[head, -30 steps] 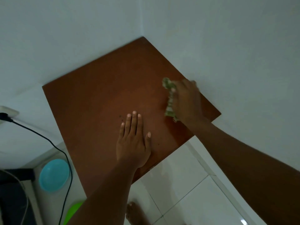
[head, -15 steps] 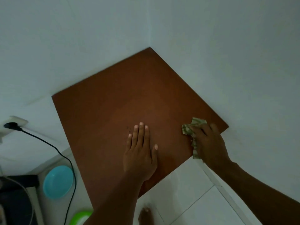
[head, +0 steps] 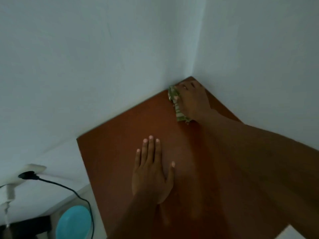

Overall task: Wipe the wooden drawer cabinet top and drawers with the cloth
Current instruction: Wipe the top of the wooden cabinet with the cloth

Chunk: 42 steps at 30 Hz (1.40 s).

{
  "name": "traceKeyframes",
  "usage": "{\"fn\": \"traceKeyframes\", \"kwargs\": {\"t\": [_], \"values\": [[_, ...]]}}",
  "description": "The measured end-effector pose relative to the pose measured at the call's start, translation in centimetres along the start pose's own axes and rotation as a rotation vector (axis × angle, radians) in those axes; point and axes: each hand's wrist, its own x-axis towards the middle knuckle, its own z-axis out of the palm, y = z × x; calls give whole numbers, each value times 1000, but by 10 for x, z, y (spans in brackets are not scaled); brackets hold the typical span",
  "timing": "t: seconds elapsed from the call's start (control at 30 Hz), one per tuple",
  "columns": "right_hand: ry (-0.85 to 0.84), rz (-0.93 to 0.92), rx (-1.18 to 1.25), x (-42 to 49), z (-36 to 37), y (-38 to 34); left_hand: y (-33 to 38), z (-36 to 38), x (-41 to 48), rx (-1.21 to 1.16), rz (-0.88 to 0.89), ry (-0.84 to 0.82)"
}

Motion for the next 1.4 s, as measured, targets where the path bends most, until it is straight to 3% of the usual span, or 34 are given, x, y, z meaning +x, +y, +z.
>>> {"fn": "traceKeyframes", "kwargs": {"t": [0.17,0.37,0.8,0.97,1.13,1.23,1.3,1.4], "values": [[-212,15,-68,-1,36,1,-3,-3,1,-1,-7,-27],[-136,259,-51,-22,34,15,-6,-3,2,-1,-2,-51],[-129,460,-61,-241,-22,56,-9,4,4,16,8,21],[-33,463,-62,-307,-32,72,-7,6,4,61,-18,12],[187,376,-31,-362,-42,99,9,-4,-17,104,-38,-103],[255,460,39,-383,-52,105,9,-12,-68,64,-10,-180],[276,507,175,-374,-60,86,1,-18,-105,54,-19,-218],[305,390,356,-334,-71,20,-22,-28,-137,28,-77,-243]]}}
